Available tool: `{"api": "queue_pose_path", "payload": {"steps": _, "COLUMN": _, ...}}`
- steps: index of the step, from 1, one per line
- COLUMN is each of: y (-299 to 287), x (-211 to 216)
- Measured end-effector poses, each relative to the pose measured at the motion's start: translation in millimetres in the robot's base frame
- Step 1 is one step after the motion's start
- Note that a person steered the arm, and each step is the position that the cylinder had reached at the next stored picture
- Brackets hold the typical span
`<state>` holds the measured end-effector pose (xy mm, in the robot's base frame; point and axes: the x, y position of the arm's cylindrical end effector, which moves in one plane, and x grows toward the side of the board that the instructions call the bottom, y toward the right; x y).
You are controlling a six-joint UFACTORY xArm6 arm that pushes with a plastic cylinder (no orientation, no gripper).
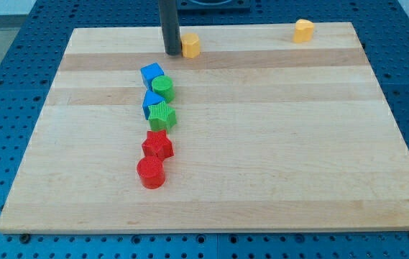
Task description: Slide the green circle closer to the green star
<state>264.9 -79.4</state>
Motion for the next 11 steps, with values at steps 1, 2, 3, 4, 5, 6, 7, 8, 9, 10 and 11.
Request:
{"api": "queue_pose_path", "payload": {"steps": 1, "y": 0.9, "x": 0.0}}
{"api": "queue_pose_path", "payload": {"steps": 2, "y": 2.9, "x": -1.5}}
{"api": "queue_pose_path", "payload": {"steps": 3, "y": 12.8, "x": -9.7}}
{"api": "queue_pose_path", "payload": {"steps": 4, "y": 31.9, "x": -14.8}}
{"api": "queue_pose_path", "payload": {"steps": 5, "y": 62.1, "x": -16.8}}
{"api": "queue_pose_path", "payload": {"steps": 6, "y": 83.1, "x": -27.6}}
{"api": "queue_pose_path", "payload": {"steps": 7, "y": 87.8, "x": -47.9}}
{"api": "queue_pose_path", "payload": {"steps": 8, "y": 87.8, "x": -48.0}}
{"api": "queue_pose_path", "payload": {"steps": 9, "y": 94.3, "x": -41.8}}
{"api": "queue_pose_path", "payload": {"steps": 10, "y": 123.7, "x": -37.1}}
{"api": "queue_pose_path", "payload": {"steps": 11, "y": 147.2, "x": -37.1}}
